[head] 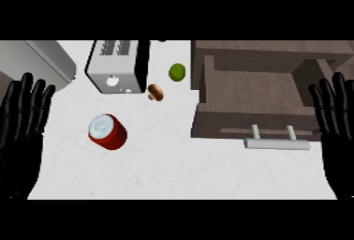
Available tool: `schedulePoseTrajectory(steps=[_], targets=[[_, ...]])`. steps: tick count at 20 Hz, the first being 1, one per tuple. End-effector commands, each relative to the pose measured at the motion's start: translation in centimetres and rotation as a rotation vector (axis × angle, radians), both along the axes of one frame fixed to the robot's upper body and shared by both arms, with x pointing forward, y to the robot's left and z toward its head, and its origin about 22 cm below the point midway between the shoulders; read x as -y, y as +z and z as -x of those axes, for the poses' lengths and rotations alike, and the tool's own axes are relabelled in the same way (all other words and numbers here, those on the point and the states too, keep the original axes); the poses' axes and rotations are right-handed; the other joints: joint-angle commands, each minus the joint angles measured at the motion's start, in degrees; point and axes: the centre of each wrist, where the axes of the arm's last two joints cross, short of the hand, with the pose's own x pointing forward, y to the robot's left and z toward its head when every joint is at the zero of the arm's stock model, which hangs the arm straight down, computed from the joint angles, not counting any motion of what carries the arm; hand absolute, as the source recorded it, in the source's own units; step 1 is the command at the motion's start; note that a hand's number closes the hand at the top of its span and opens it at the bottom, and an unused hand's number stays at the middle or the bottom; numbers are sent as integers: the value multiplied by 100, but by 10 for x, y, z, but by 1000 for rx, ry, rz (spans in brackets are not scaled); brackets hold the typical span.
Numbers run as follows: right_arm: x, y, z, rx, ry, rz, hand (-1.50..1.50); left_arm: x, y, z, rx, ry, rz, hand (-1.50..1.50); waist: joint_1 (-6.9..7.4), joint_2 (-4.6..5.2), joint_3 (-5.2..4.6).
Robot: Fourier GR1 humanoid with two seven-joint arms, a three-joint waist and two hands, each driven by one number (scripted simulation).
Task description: Pick up the can, place it into the drawer and close the drawer
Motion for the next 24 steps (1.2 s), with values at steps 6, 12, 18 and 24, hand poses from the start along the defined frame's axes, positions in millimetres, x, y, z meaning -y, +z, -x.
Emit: schedulePoseTrajectory(steps=[6, 12, 18, 24], targets=[[4, 7, 2, 63, -54, 40, -150, 29, 2, -18, 43, -380, 51, -150, -238, -14, 176], [8, -17, 19, -301, -132, 16, -150, 2, -12, -10, -372, -192, -36, -150, -164, -29, 179], [19, -29, 42, -299, -143, -2, -150, 13, -12, 12, -378, -193, -34, -150, -149, -30, 179], [36, -27, 37, -314, -153, 8, -150, -1, 9, 7, -407, -162, 45, -150, -140, -27, 179]])
